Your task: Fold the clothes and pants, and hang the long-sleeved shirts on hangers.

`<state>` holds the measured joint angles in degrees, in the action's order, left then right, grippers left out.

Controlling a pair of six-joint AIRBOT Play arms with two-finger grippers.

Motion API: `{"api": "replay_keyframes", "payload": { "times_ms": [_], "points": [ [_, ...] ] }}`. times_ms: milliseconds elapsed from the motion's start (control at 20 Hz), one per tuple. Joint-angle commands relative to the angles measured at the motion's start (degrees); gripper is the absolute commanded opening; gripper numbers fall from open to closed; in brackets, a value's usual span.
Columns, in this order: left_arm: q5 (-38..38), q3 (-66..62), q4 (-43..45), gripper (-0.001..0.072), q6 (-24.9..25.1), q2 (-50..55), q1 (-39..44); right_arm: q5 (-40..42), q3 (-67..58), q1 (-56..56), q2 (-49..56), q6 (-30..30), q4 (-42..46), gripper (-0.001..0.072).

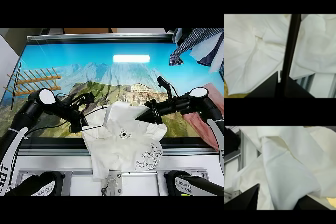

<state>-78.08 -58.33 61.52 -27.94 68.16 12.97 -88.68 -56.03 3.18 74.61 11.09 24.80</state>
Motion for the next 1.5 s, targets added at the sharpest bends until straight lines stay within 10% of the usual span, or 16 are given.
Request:
{"api": "replay_keyframes", "payload": {
  "times_ms": [0, 300, 550, 1100, 1200, 1250, 1450],
  "points": [
    [0.1, -0.1, -0.1, 0.0015, -0.1, 0.0, 0.0, 0.1, 0.0, -0.6, 0.9, 0.0, 0.0, 0.0371],
    [0.1, -0.1, -0.1, 0.0015, -0.1, 0.0, 0.0, 1.7, 0.0, -0.5, 0.9, 0.0, -0.9, 0.0358],
    [0.1, -0.1, -0.1, 0.0015, -0.1, 0.0, 0.0, 1.7, 0.0, -0.5, 0.9, -0.8, -1.3, 0.0014],
    [0.0, 0.0, 0.0, 0.0017, -0.1, 0.0, 0.0, 1.7, 0.0, -0.5, 0.9, -0.8, -1.3, 0.0009],
    [0.1, 0.0, 0.1, 0.0384, -0.3, 0.0, 0.0, 1.7, 0.0, -0.5, 0.9, -0.8, -1.3, 0.0009],
    [0.2, -0.1, 0.4, 0.0451, -1.5, 0.0, 0.0, 1.7, 0.0, -0.5, 0.9, -0.8, -1.3, 0.0009],
    [0.1, 0.0, 0.5, 0.045, -1.7, 0.0, 0.0, 1.7, 0.0, -0.5, 0.9, -0.8, -1.7, 0.0007]
  ]
}}
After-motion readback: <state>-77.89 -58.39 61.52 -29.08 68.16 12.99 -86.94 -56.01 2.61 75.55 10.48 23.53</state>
